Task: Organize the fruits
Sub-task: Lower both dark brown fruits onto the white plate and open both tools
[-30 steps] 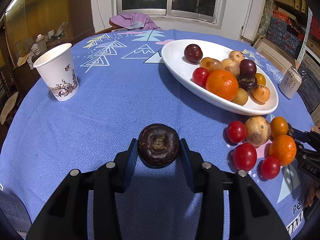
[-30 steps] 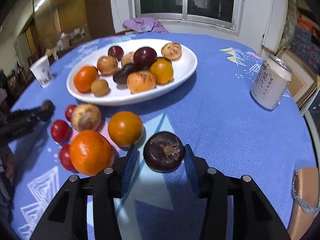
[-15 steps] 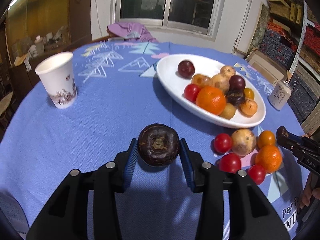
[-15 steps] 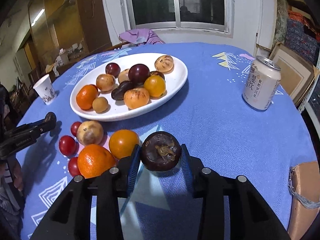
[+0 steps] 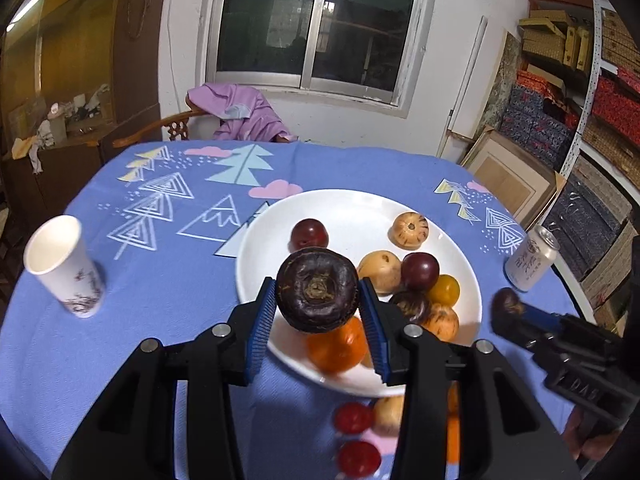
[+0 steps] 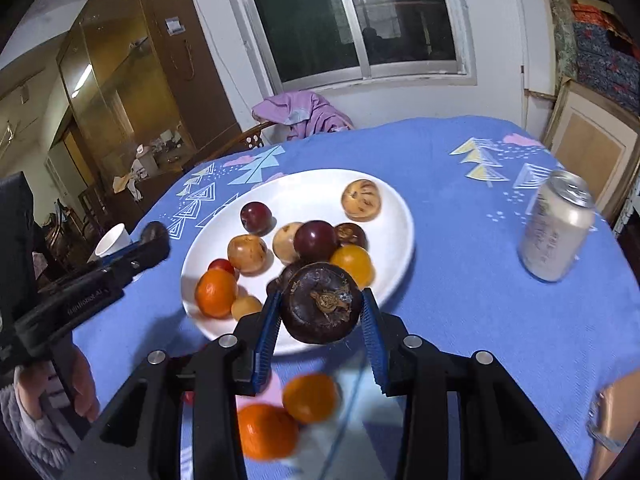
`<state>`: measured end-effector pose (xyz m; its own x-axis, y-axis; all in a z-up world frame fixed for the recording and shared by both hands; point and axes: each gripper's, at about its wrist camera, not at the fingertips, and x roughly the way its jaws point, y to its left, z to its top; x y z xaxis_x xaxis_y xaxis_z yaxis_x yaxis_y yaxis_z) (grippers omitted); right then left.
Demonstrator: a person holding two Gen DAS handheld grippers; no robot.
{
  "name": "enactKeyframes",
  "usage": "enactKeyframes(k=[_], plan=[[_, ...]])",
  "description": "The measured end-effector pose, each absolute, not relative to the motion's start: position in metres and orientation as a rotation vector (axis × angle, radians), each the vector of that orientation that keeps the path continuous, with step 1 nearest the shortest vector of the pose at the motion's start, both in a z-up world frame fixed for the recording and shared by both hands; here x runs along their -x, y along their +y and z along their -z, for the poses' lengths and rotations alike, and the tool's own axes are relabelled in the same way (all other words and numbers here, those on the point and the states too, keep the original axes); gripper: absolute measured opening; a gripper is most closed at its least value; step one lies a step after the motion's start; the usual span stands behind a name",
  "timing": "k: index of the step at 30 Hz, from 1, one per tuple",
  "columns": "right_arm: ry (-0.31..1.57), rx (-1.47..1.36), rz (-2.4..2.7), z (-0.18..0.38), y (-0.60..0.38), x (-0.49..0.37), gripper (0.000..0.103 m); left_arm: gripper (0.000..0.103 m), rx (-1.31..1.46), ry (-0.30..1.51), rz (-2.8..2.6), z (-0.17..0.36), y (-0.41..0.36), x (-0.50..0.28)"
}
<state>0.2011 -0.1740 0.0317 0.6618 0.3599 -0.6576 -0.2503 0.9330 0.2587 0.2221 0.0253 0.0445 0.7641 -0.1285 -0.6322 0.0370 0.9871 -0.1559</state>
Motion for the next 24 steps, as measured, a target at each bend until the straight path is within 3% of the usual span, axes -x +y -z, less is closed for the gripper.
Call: enactKeyframes(k=[6,8,10,14,19,22,24], plan=[[0.803,-0.075,-0.423,-0.016,-0.132,-0.212,0.041,0.041,0.148,0.758,0.062,-0.013,0.038,-0.252],[0.805,-0.093,-0.427,-0.013,-0.13,-0.213,0.047,0.051,0.172,0.756,0.052,-0.009,0.046,-0.257],[0.804,-0.112,-0.42,-0.013,-0.135,-0.213,0.055,0.07,0.192,0.747,0.062,-0.008,0.051,-0.257],[0.781,-0.166,-0.4,-0.023,-0.156,-0.206,0.057,0.072,0.178,0.727,0.068,-0.015,0.047,-0.25],[0.741,-0.231,-0.396,-0.037,-0.183,-0.181,0.068,0.083,0.171,0.71,0.061,-0.022,0.048,-0.218],[0.721,-0.251,-0.397,-0.04,-0.193,-0.163,0.07,0.084,0.144,0.718,0.059,-0.02,0.049,-0.196],[0.718,-0.266,-0.398,-0.037,-0.2,-0.151,0.078,0.084,0.137,0.719,0.056,-0.018,0.049,-0.18]])
